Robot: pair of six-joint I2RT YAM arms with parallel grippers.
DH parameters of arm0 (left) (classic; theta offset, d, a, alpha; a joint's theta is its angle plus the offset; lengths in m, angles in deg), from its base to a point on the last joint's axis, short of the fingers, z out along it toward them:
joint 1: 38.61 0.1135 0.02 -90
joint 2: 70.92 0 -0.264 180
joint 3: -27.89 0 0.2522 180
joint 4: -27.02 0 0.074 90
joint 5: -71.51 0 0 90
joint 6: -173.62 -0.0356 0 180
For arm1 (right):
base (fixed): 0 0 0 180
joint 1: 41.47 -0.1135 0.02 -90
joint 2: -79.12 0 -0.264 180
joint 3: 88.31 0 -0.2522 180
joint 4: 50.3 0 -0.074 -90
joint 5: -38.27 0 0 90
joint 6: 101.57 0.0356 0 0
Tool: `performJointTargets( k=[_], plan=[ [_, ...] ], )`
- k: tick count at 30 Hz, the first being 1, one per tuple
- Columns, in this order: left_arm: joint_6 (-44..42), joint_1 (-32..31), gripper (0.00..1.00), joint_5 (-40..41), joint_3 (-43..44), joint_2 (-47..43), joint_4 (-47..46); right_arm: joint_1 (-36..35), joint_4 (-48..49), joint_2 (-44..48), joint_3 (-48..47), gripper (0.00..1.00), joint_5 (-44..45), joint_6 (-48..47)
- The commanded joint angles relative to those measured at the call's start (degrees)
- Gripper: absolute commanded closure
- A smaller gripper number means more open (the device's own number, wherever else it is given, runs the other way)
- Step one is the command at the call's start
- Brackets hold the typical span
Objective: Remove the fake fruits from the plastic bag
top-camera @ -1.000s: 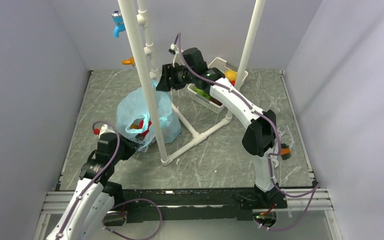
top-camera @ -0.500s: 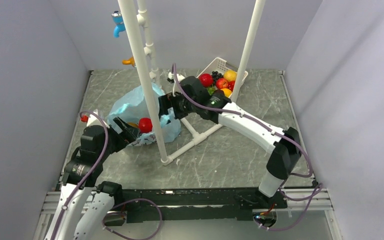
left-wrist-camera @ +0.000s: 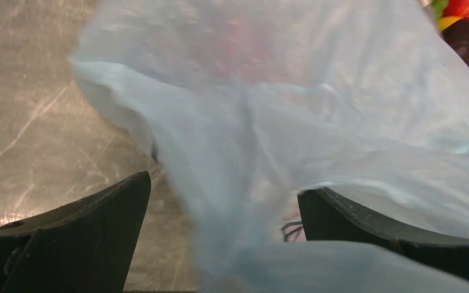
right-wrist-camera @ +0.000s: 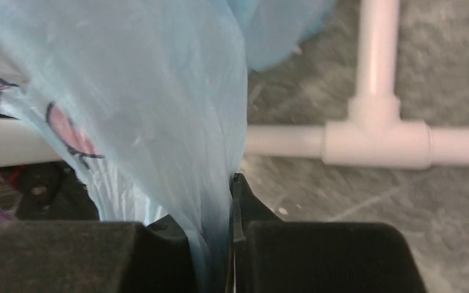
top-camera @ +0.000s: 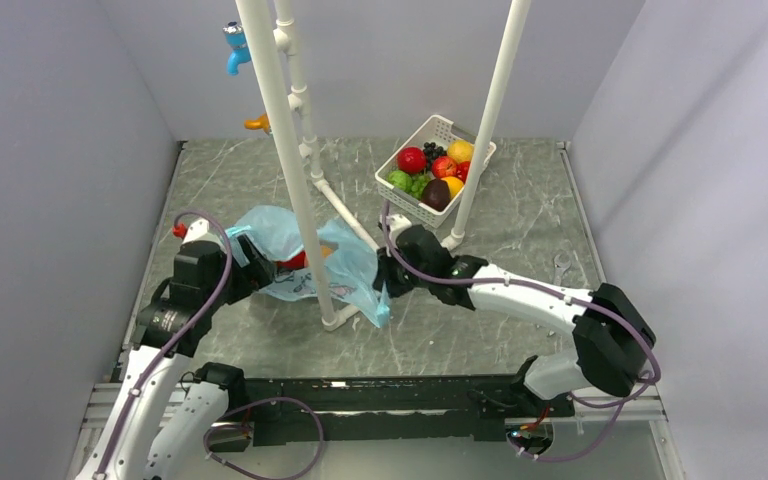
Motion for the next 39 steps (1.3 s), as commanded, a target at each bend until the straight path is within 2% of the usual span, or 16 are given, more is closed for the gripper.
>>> performJointTargets(
  k=[1, 5, 9, 11, 14, 16, 18, 19, 24, 26, 28, 29, 32, 33, 37, 39],
  plan=[
    [0.8, 0.2, 0.05, 0.3, -3.9, -2.1, -0.7, -0.1, 7.9, 2.7, 7.8, 0.91, 6.6, 1.1],
    [0.6, 0.2, 0.04, -0.7, -5.2, -2.6, -1.5, -0.3, 7.5, 1.7, 11.1, 0.92, 6.7, 1.2],
    [0.2, 0.2, 0.02, -2.6, -5.3, -2.4, -1.9, -1.3, 5.3, 4.0, 10.9, 0.84, 6.8, 0.3],
    [0.1, 0.2, 0.02, -3.5, -5.9, -2.8, -2.4, -1.6, 2.6, 6.2, 9.4, 0.73, 6.8, -0.4],
    [0.6, 0.2, 0.02, -4.3, -7.6, -3.6, -3.6, -1.6, -0.7, 10.3, 6.7, 0.46, 6.0, -2.1],
    [0.9, 0.2, 0.04, -6.0, -9.4, -4.3, -5.1, -1.8, -2.1, 13.3, 4.9, 0.33, 5.3, -3.0],
    [1.3, 0.2, 0.09, -7.0, -11.0, -5.0, -7.1, -1.7, -2.7, 16.1, 2.9, 0.24, 4.0, -3.9],
    [1.3, 0.2, 0.15, -7.3, -11.8, -5.5, -8.1, -1.9, -2.9, 17.2, 1.7, 0.21, 3.6, -4.2],
    [2.3, 0.2, 0.39, -9.0, -15.3, -5.9, -12.4, -2.0, -0.3, 20.4, -3.8, 0.18, -0.7, -4.0],
    [2.4, 0.2, 0.46, -9.7, -16.4, -5.4, -13.7, -2.0, 3.8, 20.1, -4.1, 0.2, -3.7, -2.5],
    [2.7, 0.2, 0.49, -10.3, -17.0, -4.7, -14.6, -2.0, 8.1, 18.1, -4.3, 0.28, -6.6, -0.5],
    [2.8, 0.2, 0.5, -10.6, -17.4, -4.3, -15.1, -2.1, 10.9, 16.5, -4.5, 0.39, -8.3, 0.4],
    [3.4, 0.2, 0.51, -11.8, -18.3, -4.0, -16.3, -2.0, 19.4, 9.9, -3.9, 0.81, -11.5, 2.3],
    [3.7, 0.2, 0.51, -11.8, -18.7, -4.2, -16.4, -2.0, 20.8, 7.4, -4.0, 0.86, -12.2, 2.4],
    [4.0, 0.2, 0.54, -12.2, -19.3, -4.7, -16.8, -2.8, 26.7, -0.3, -3.0, 0.97, -13.4, 0.7],
    [3.7, 0.2, 0.55, -12.4, -19.2, -4.4, -16.9, -3.6, 29.5, -2.2, -1.4, 0.98, -11.8, -1.8]
  ],
)
